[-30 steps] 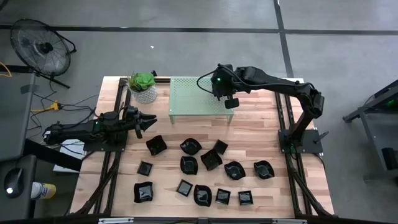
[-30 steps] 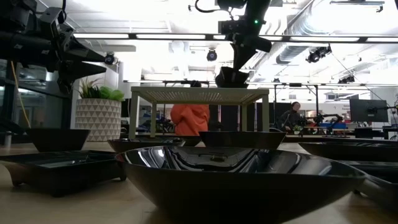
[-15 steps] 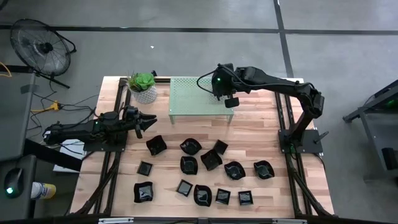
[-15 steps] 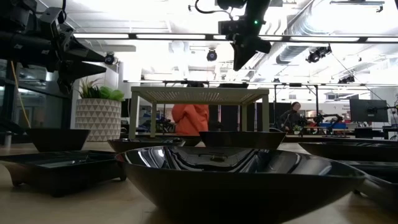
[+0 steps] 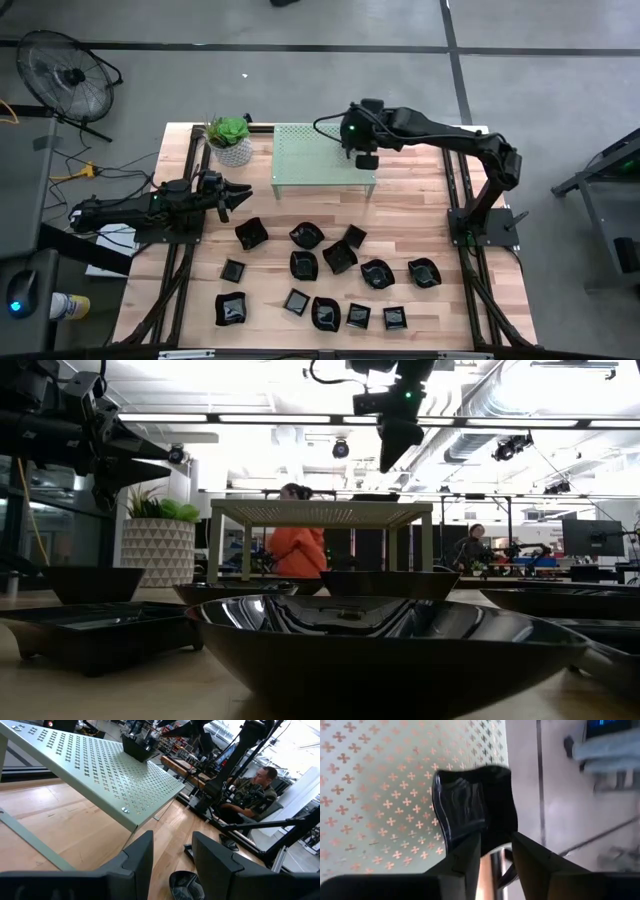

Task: Pick & Place Mini shaped plates
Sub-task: Put the leaf shaped plate on the shelf

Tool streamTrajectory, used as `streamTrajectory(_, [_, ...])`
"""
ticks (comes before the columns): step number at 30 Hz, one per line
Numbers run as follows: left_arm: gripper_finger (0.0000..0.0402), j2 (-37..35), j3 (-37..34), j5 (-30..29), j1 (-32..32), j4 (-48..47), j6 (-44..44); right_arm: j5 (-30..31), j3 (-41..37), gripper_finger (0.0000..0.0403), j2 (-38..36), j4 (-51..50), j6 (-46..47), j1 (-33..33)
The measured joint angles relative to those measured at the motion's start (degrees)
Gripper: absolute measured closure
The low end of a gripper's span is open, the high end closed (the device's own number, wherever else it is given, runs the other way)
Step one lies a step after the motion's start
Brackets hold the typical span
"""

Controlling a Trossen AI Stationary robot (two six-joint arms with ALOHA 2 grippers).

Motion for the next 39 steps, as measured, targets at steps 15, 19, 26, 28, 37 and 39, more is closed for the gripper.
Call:
streamTrajectory(15, [0.0268, 0.0, 0.0, 0.0, 0.0, 0.0, 0.0, -8.0, 0.0, 0.0258, -7.3, -11.9, 20.9, 4.8])
streamTrajectory(19, [0.0268, 0.0, 0.0, 0.0, 0.0, 0.0, 0.0, -13.6, 0.0, 0.0258, -8.3, -17.8, 28.8, 7.6])
streamTrajectory(26, [0.0268, 0.0, 0.0, 0.0, 0.0, 0.0, 0.0, -15.6, 0.0, 0.0258, -8.5, -25.0, 40.2, 15.8])
streamTrajectory(28, [0.0268, 0.0, 0.0, 0.0, 0.0, 0.0, 0.0, -15.7, 0.0, 0.0258, -8.5, -26.4, 43.7, 18.7])
streamTrajectory(37, [0.0268, 0.0, 0.0, 0.0, 0.0, 0.0, 0.0, -15.2, -4.5, 0.0259, -8.5, -25.8, 57.1, 32.8])
streamTrajectory(39, [0.0268, 0.0, 0.0, 0.0, 0.0, 0.0, 0.0, -15.1, -7.5, 0.0258, -8.7, -24.5, 59.7, 35.4])
